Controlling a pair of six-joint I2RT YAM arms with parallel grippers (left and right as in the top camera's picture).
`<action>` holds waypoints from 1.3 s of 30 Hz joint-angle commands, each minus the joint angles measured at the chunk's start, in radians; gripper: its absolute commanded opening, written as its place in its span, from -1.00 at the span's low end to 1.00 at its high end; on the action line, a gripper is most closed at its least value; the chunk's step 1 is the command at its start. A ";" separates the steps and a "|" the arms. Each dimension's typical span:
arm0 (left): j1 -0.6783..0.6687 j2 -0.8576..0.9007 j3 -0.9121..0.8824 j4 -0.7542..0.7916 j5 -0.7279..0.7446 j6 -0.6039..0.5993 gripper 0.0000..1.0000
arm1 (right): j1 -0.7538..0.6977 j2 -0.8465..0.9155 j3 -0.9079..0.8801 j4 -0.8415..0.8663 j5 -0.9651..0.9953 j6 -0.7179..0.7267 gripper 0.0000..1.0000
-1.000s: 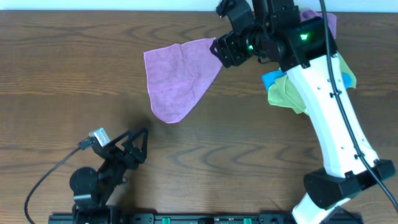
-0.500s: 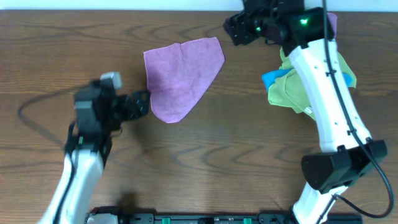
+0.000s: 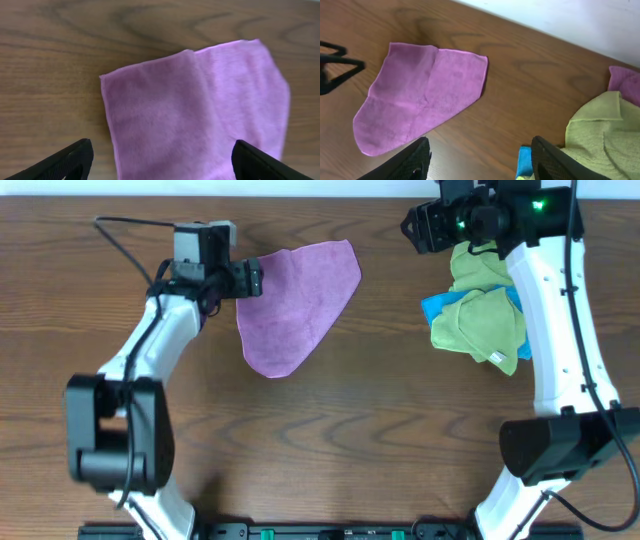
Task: Fold the cloth
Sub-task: 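Grasp the cloth's far corners, left gripper left, right gripper right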
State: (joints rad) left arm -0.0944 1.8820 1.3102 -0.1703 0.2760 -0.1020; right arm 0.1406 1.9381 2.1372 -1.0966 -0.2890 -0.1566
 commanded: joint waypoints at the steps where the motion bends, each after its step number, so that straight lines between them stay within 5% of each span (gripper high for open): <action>1: 0.003 0.063 0.047 0.023 -0.029 0.028 0.76 | 0.003 0.013 0.000 -0.010 -0.015 0.033 0.31; 8: 0.005 0.139 0.050 0.158 -0.156 0.027 0.72 | 0.014 0.051 0.000 -0.026 -0.015 0.055 0.31; 20: 0.013 0.230 0.050 0.254 -0.107 -0.045 0.62 | 0.015 0.128 0.000 0.046 -0.019 0.031 0.35; 39: 0.068 0.239 0.050 0.262 0.066 -0.287 0.69 | 0.020 0.520 0.000 0.517 -0.362 0.145 0.24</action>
State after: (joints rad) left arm -0.0254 2.1036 1.3376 0.0872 0.3130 -0.3382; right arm 0.1505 2.4248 2.1368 -0.5976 -0.5728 -0.0513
